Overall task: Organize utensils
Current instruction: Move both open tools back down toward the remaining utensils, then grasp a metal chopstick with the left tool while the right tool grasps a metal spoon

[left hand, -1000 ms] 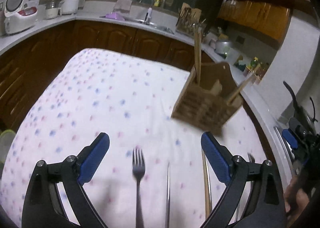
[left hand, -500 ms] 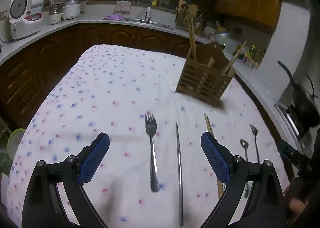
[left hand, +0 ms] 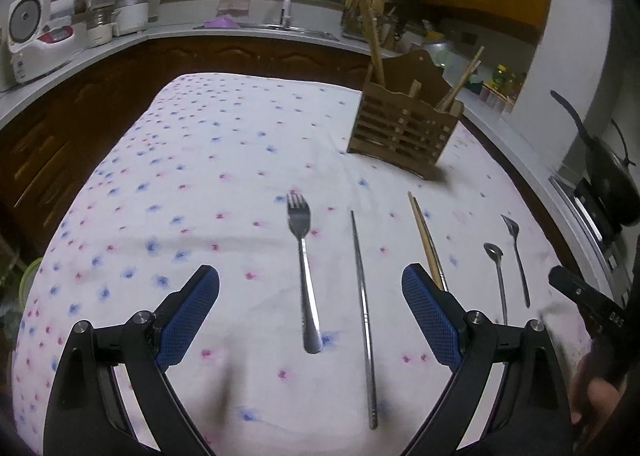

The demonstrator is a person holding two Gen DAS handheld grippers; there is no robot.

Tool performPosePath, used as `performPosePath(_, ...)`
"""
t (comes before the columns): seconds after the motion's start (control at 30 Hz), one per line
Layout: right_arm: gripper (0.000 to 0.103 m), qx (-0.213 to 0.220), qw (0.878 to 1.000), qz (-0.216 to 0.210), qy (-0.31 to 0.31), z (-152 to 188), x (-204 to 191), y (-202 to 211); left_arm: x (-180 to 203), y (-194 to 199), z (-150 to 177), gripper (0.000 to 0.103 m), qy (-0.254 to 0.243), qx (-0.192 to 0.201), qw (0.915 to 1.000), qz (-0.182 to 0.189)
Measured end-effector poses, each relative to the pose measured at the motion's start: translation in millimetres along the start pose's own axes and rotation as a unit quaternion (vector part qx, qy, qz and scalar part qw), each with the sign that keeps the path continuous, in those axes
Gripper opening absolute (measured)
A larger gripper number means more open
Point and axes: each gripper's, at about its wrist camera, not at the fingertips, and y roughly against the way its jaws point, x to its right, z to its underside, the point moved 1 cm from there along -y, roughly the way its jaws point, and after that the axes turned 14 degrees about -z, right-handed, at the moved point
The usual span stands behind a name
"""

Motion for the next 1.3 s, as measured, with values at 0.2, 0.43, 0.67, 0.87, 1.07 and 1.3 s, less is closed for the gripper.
performPosePath(0.2,0.093,-0.010,1.000,0.002,0.002,-1,3,-6,18,-8,-2,0.091,-0.035,-0.008,0.9993,0.007)
performPosePath(0.43,0.075,-0.039,0.999,0.005,-0.019,0,17,-24,37,-30,-6,0.074,-0.068,-0.040,0.9966,0.022)
performPosePath(0.67,0.070,-0.067,0.997,0.020,-0.026,-7,28,-47,50,-60,-14,0.064,-0.084,-0.080,0.9926,0.036)
performPosePath(0.87,0.057,-0.102,0.994,0.037,-0.034,-16,41,-72,71,-94,-23,0.044,-0.121,-0.115,0.9857,0.020)
performPosePath(1.07,0.052,-0.119,0.992,0.041,-0.030,-19,45,-87,87,-125,-34,0.034,-0.150,-0.142,0.9784,0.010)
performPosePath(1.3,0.039,-0.126,0.991,0.053,-0.013,-26,46,-97,102,-135,-40,0.019,-0.187,-0.134,0.9731,0.011)
